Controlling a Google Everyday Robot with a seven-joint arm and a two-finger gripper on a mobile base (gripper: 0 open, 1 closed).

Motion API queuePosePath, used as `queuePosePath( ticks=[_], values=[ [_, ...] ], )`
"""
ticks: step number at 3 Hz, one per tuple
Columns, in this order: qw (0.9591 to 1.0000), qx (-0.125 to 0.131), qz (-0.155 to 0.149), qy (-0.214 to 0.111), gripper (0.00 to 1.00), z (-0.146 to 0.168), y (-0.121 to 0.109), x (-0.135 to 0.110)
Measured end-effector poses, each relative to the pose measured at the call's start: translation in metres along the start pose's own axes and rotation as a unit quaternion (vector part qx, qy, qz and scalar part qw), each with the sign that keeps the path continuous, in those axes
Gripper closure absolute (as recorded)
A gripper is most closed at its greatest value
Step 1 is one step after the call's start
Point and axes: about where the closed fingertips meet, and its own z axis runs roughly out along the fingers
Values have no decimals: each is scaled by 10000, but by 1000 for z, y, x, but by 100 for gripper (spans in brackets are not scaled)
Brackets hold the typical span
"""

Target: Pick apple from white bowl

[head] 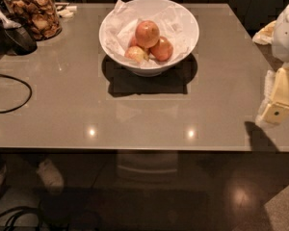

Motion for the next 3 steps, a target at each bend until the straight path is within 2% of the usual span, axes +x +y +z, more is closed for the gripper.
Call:
queuePosePath(
  ticks=[1, 2, 3],
  values=[
    [10000, 0, 0, 0, 0, 0, 0, 0],
    [9999, 56, 144, 6, 0, -6, -12, -14],
    [9992, -34, 362, 171, 0, -1, -51, -41]
  ],
)
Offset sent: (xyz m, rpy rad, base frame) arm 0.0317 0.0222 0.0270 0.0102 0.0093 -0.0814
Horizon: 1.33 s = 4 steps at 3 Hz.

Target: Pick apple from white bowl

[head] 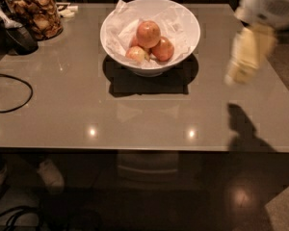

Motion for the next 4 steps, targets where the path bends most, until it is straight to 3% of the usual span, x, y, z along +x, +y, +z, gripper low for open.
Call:
queuePosePath(
  ticks=[1, 2, 4],
  values=[
    [9997, 189, -68, -115, 0, -5, -44, -55],
    [9982, 418, -171, -386, 0, -17, -55, -79],
    [9967, 371, -313, -650, 0, -4, -74, -124]
  ],
)
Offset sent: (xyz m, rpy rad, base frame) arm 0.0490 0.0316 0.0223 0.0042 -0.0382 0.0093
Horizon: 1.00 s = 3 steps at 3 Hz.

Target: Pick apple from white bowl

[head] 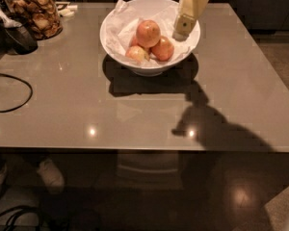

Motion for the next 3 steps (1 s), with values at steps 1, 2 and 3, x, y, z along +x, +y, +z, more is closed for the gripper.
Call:
queuePosePath(
  ticks=[1, 2, 3],
  values=[
    [9999, -54, -105, -52, 0, 13, -16, -29],
    [9998, -61, -140, -108, 0, 27, -32, -50],
    [9998, 3, -126, -155, 4, 38, -48, -67]
  ],
)
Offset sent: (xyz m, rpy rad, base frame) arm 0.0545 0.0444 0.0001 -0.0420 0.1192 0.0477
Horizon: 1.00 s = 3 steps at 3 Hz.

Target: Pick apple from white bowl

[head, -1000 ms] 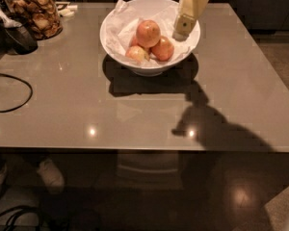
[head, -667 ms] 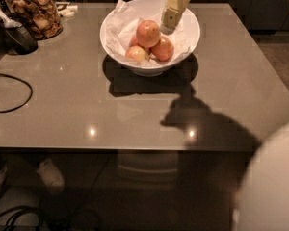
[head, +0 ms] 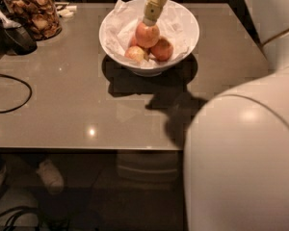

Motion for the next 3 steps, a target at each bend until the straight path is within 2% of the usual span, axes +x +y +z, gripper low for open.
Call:
queuePosePath(
  ticks=[1, 3],
  values=[
    [10000, 79, 38, -27, 15, 9, -14, -10],
    [9995, 132, 271, -8, 14, 31, -35, -10]
  ],
)
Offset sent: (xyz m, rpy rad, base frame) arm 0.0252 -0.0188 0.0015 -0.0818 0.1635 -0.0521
